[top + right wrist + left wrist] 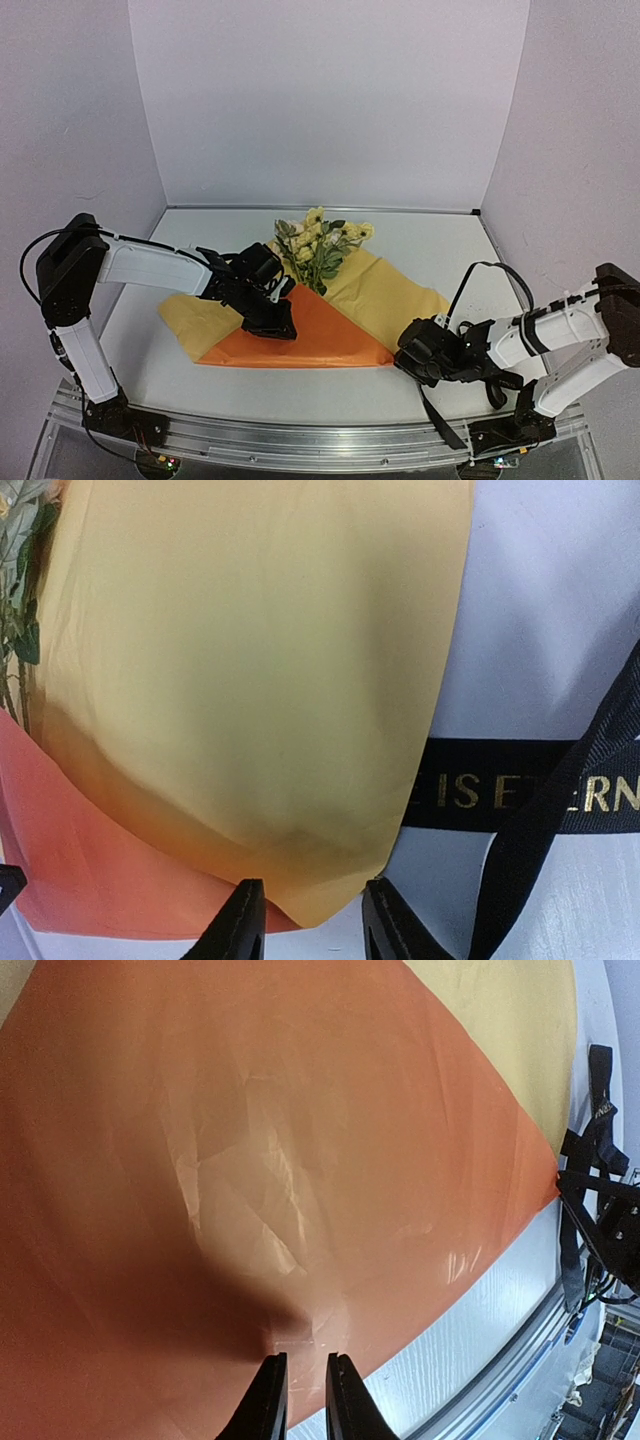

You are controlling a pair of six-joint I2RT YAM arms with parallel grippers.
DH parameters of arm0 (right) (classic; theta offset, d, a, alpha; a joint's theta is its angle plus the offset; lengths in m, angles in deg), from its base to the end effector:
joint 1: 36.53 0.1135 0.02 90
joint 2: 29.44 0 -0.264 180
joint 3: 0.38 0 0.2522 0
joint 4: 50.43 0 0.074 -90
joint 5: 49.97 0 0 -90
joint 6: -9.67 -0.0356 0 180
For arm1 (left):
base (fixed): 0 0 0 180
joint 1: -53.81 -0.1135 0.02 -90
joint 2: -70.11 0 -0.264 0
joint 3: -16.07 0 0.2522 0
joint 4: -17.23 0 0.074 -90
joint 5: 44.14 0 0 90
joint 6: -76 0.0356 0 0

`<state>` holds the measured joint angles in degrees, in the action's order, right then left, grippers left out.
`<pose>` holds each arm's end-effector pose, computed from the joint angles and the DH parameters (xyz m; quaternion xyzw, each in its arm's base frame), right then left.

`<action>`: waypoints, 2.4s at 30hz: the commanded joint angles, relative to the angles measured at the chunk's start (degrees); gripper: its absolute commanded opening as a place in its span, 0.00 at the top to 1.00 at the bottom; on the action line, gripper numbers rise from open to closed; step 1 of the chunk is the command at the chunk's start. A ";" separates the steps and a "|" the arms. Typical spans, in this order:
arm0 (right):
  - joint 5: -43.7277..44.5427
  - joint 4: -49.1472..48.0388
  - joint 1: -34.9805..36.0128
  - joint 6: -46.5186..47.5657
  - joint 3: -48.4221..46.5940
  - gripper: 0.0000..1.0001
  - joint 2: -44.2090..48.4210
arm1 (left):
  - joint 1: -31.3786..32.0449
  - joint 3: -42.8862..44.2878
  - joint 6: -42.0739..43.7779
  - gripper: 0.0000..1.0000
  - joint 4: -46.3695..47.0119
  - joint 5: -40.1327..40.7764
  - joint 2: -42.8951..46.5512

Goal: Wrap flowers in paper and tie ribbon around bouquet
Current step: Pick up the one-fourth-folded wrapping paper from the center of the board, then fold the one-fourth-folded wrapping paper at the center of the board.

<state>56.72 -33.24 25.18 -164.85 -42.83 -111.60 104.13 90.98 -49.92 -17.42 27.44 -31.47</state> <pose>0.1213 0.2039 0.1233 0.2281 0.9215 0.2293 0.2150 0.2149 -0.2766 0.1644 0.1592 0.9438 -0.2803 0.0725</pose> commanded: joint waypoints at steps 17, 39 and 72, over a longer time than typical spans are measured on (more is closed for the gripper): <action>2.35 1.51 0.68 1.61 -0.05 1.00 -0.49 | 0.66 2.10 1.83 0.84 2.75 -2.50 -0.12; 6.63 5.56 2.71 18.74 -0.67 1.00 9.58 | 11.33 19.27 16.16 0.87 0.67 -1.82 -14.90; 4.80 3.81 9.57 44.87 -2.78 1.00 16.66 | 12.93 25.45 13.08 0.85 0.95 1.25 -19.58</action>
<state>61.14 -29.63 34.30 -122.35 -47.41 -98.27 116.87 114.58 -37.61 -17.32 28.11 -53.67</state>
